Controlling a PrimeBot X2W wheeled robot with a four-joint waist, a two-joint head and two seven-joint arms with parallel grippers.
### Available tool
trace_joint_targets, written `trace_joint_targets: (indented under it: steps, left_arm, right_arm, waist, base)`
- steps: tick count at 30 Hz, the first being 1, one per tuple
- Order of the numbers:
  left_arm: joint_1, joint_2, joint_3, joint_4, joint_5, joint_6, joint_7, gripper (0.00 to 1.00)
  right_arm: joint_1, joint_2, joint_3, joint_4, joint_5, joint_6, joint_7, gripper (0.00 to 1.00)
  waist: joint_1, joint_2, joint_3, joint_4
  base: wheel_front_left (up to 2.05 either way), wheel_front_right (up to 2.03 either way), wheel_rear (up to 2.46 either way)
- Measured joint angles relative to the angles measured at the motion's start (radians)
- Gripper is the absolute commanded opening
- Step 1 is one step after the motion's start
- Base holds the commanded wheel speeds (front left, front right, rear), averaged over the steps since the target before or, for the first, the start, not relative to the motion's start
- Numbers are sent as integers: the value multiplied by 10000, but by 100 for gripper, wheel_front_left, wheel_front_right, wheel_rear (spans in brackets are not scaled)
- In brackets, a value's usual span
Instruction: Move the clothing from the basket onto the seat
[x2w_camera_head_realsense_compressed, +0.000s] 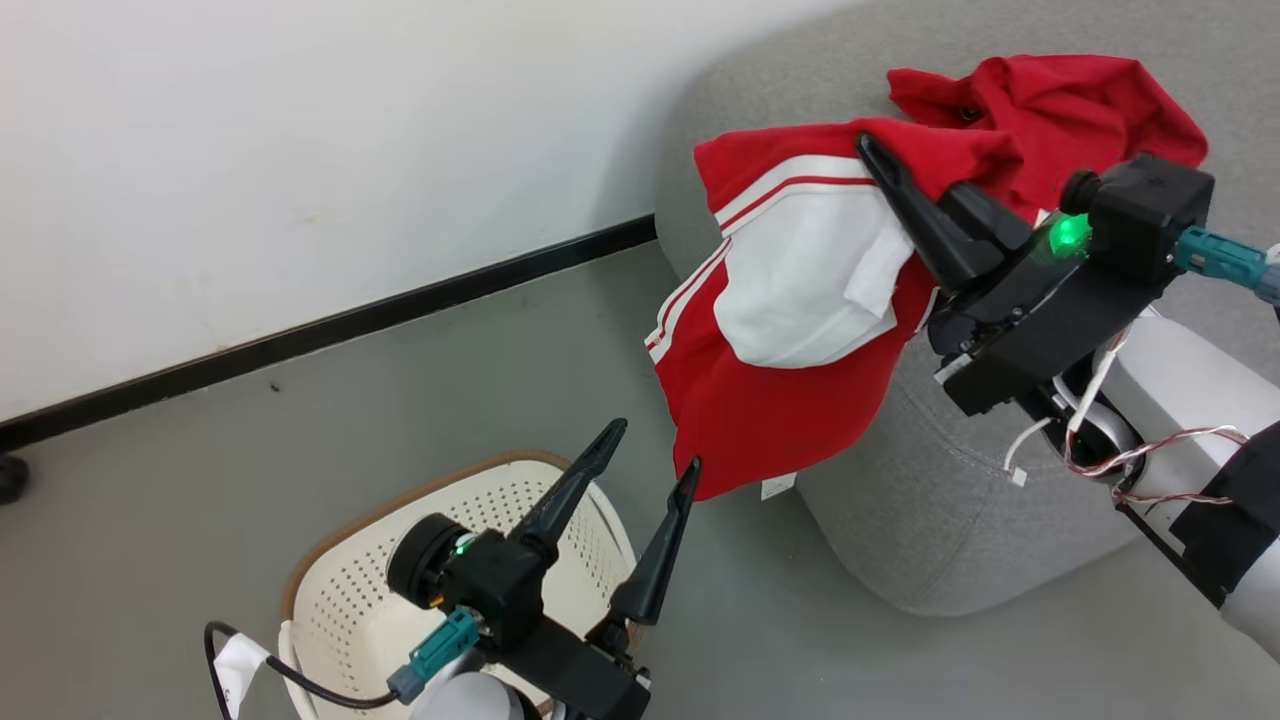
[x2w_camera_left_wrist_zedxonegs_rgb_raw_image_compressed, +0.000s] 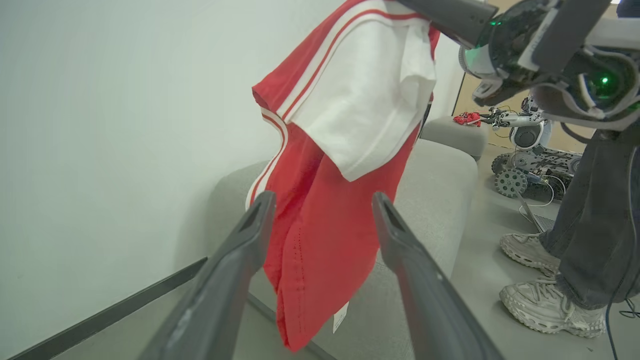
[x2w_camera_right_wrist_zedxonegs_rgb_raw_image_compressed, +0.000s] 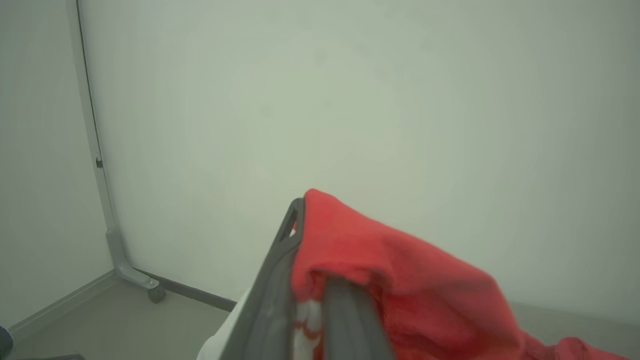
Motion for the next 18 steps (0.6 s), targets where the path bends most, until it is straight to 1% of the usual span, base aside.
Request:
trace_joint_targets:
  steps: [10, 18]
  left_arm:
    - [80, -23, -176, 127, 13, -2, 0, 100]
    - [235, -84, -441, 238, 84, -2, 0, 100]
  right_arm:
    - [-35, -332, -497, -21, -150, 0, 0, 0]
    - [-19, -596, -819, -230, -301, 0, -2, 0]
  waist:
    - [0, 0, 97, -961]
    - [0, 0, 160, -1503]
  base:
    - [0, 0, 0]
    - [0, 0, 0]
